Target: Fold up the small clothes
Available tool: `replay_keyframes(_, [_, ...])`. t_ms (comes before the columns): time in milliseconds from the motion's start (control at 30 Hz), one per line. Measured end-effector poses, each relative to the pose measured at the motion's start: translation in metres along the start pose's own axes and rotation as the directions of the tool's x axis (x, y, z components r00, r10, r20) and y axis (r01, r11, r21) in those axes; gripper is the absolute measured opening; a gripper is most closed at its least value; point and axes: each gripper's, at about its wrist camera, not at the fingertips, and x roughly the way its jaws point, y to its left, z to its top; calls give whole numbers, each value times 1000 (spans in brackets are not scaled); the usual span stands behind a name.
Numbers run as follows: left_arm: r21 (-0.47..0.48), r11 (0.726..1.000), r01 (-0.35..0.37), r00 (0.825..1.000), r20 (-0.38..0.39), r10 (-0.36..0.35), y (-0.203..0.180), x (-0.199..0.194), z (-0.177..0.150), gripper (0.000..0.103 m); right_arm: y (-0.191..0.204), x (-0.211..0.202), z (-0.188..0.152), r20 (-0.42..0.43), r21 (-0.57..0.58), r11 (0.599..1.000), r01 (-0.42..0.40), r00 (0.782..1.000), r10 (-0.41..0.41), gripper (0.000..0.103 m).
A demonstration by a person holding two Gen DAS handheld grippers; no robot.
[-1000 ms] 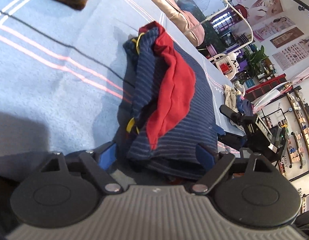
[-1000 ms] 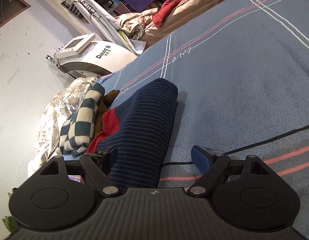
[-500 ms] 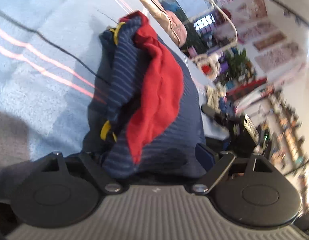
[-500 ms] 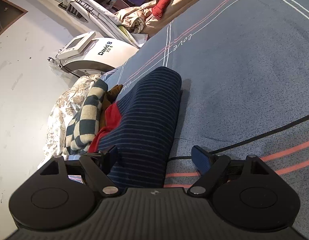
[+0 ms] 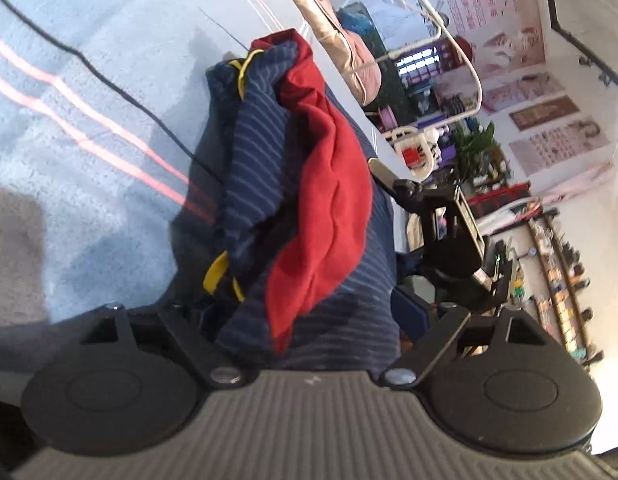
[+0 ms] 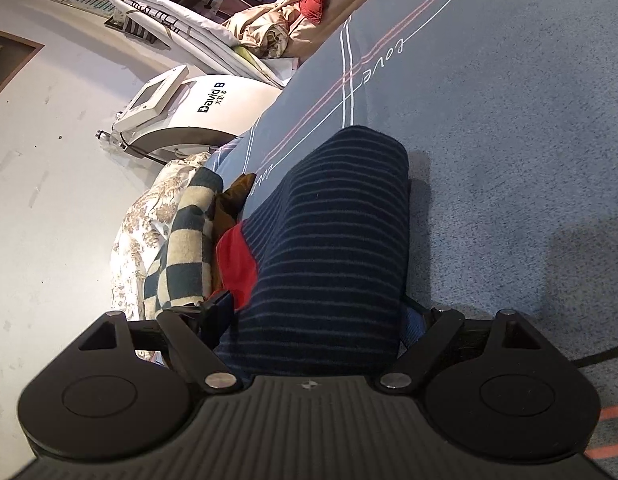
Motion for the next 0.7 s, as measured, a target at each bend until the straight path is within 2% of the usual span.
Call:
replay_keyframes(67, [-10,1000,21,1000,5,-21,-2,7,2,85,1,2,0,1,0,1000,14,1000,-14,103])
replay_keyframes(233, [-11,999,-33,999,-20,32,-7,16,6,79,2,3,0,-9,-9,999,35,999,-35,103])
replay_keyframes(400, [-103,994,-26,1000,-15,25,5,9,4,79,4,5,-3,2,-28,998,51,999,-51,103])
replay_keyframes(500, [-147,989,-3,1000,-13,1,7,13,6,93,8,7,-6,20,-51,997,50,999,-49,103])
replay_keyframes(533, [-163,987,16,1000,-12,-18,7,16,7,103,9,7,-7,19,-67,996,53,998,-52,103])
replay_keyframes(700, [-101,994,-38,997,-76,31,-5,26,9,103,4,9,2,-17,-24,999,39,999,-40,103])
